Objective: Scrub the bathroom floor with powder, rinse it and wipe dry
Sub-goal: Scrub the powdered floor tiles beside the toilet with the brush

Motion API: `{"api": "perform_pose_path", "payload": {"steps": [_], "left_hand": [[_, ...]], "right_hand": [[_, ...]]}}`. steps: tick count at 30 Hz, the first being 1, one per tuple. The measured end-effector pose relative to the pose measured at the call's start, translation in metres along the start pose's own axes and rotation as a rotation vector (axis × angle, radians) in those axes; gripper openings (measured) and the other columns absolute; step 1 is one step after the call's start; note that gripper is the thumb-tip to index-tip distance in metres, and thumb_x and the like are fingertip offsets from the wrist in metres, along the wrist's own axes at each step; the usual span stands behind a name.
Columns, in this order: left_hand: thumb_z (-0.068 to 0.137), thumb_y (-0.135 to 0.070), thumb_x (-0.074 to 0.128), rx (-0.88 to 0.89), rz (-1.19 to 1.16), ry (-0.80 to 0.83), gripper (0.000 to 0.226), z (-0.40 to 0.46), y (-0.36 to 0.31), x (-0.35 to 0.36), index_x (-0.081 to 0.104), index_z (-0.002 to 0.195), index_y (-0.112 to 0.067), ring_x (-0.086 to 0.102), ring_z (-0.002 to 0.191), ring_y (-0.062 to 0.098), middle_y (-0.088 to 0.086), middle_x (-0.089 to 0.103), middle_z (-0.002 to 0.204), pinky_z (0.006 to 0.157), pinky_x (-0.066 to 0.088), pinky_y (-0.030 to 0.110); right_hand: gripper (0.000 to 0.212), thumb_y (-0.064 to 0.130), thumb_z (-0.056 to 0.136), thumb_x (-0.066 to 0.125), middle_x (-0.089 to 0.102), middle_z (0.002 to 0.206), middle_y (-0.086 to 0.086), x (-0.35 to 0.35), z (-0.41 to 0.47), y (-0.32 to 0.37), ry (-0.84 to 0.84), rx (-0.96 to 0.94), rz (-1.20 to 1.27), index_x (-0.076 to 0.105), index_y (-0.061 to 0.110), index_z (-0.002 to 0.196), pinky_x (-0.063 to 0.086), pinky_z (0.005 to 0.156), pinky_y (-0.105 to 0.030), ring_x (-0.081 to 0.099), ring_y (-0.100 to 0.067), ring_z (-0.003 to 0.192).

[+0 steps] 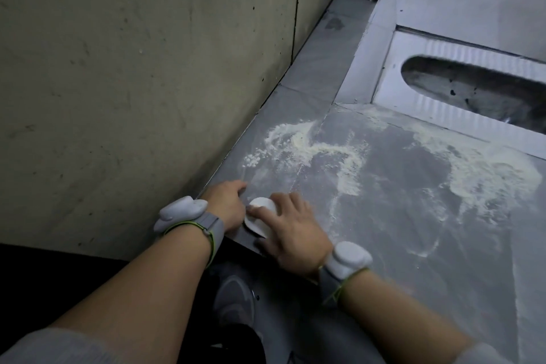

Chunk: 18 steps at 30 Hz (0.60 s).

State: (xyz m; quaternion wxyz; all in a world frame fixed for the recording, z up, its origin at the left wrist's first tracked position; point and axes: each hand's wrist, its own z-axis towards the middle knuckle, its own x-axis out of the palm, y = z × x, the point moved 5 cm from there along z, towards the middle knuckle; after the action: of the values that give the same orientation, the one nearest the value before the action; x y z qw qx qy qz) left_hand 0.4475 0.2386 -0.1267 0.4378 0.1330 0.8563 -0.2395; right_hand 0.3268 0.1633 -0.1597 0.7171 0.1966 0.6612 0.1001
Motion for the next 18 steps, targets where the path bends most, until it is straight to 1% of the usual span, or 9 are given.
{"api": "perform_pose_path", "payload": {"steps": [4, 6, 8, 9, 10, 13, 14, 17, 18], "left_hand": [[0.09, -0.019, 0.056, 0.001, 0.039, 0.007, 0.052, 0.004, 0.002, 0.003, 0.045, 0.141, -0.027, 0.047, 0.13, 0.023, 0.001, 0.049, 0.144, 0.107, 0.036, 0.028], [0.091, -0.018, 0.053, 0.005, 0.052, 0.006, 0.051, 0.006, 0.003, 0.003, 0.045, 0.141, -0.028, 0.047, 0.13, 0.023, 0.001, 0.049, 0.144, 0.107, 0.037, 0.028], [0.092, -0.016, 0.05, 0.006, 0.049, 0.011, 0.051, 0.007, 0.004, 0.002, 0.045, 0.14, -0.028, 0.047, 0.131, 0.023, 0.0, 0.049, 0.144, 0.107, 0.037, 0.028], [0.092, -0.016, 0.051, 0.011, 0.048, 0.019, 0.05, 0.008, 0.004, 0.003, 0.046, 0.14, -0.027, 0.046, 0.131, 0.023, 0.0, 0.049, 0.144, 0.107, 0.037, 0.028], [0.092, -0.017, 0.052, 0.016, 0.047, 0.022, 0.049, 0.009, 0.003, 0.002, 0.047, 0.14, -0.026, 0.047, 0.13, 0.022, 0.0, 0.049, 0.144, 0.106, 0.037, 0.028], [0.09, -0.022, 0.059, 0.027, 0.061, 0.025, 0.047, 0.01, 0.001, 0.002, 0.051, 0.136, -0.025, 0.049, 0.128, 0.024, 0.002, 0.053, 0.14, 0.103, 0.04, 0.028], [0.09, -0.022, 0.059, 0.032, 0.072, 0.028, 0.047, 0.009, 0.001, 0.003, 0.05, 0.136, -0.025, 0.05, 0.127, 0.024, 0.002, 0.052, 0.14, 0.103, 0.04, 0.028], [0.093, -0.021, 0.053, 0.041, 0.073, 0.02, 0.047, 0.007, 0.004, 0.003, 0.046, 0.139, -0.027, 0.047, 0.129, 0.024, 0.001, 0.049, 0.144, 0.104, 0.038, 0.026], [0.094, -0.02, 0.052, 0.04, 0.071, 0.025, 0.048, 0.007, 0.005, 0.003, 0.045, 0.141, -0.027, 0.046, 0.13, 0.023, 0.001, 0.047, 0.145, 0.105, 0.037, 0.027]], "right_hand": [[0.036, 0.047, 0.092, 0.049, 0.05, 0.118, -0.011, 0.003, 0.012, -0.003, -0.079, -0.091, -0.029, 0.054, 0.031, 0.123, 0.039, 0.084, -0.042, 0.044, -0.03, 0.099], [0.034, 0.047, 0.093, 0.046, 0.051, 0.114, -0.01, -0.008, 0.027, -0.031, -0.122, 0.034, -0.07, 0.055, 0.03, 0.12, 0.041, 0.084, -0.043, 0.045, -0.031, 0.099], [0.031, 0.046, 0.088, 0.053, 0.052, 0.113, -0.008, -0.022, 0.039, -0.056, -0.22, 0.249, -0.12, 0.055, 0.033, 0.117, 0.042, 0.083, -0.042, 0.045, -0.032, 0.1], [0.031, 0.046, 0.087, 0.055, 0.053, 0.113, -0.007, -0.021, 0.039, -0.054, -0.249, 0.279, -0.111, 0.056, 0.033, 0.115, 0.041, 0.082, -0.041, 0.046, -0.032, 0.1], [0.029, 0.047, 0.088, 0.054, 0.053, 0.112, -0.006, -0.016, 0.036, -0.043, -0.244, 0.23, -0.08, 0.057, 0.032, 0.113, 0.041, 0.082, -0.04, 0.046, -0.032, 0.1], [0.034, 0.047, 0.094, 0.046, 0.053, 0.114, -0.011, 0.005, 0.01, 0.0, -0.075, -0.159, -0.008, 0.059, 0.027, 0.119, 0.039, 0.083, -0.042, 0.046, -0.032, 0.097], [0.036, 0.046, 0.094, 0.046, 0.054, 0.115, -0.012, 0.003, 0.012, -0.007, -0.043, -0.179, -0.012, 0.059, 0.027, 0.121, 0.039, 0.084, -0.041, 0.046, -0.032, 0.097], [0.036, 0.046, 0.088, 0.048, 0.055, 0.114, -0.01, -0.024, 0.038, -0.053, -0.205, 0.123, -0.045, 0.061, 0.029, 0.117, 0.041, 0.085, -0.042, 0.048, -0.034, 0.098], [0.036, 0.045, 0.087, 0.048, 0.055, 0.113, -0.009, -0.022, 0.037, -0.053, -0.233, 0.168, -0.044, 0.061, 0.029, 0.116, 0.041, 0.085, -0.043, 0.047, -0.034, 0.098]]}}
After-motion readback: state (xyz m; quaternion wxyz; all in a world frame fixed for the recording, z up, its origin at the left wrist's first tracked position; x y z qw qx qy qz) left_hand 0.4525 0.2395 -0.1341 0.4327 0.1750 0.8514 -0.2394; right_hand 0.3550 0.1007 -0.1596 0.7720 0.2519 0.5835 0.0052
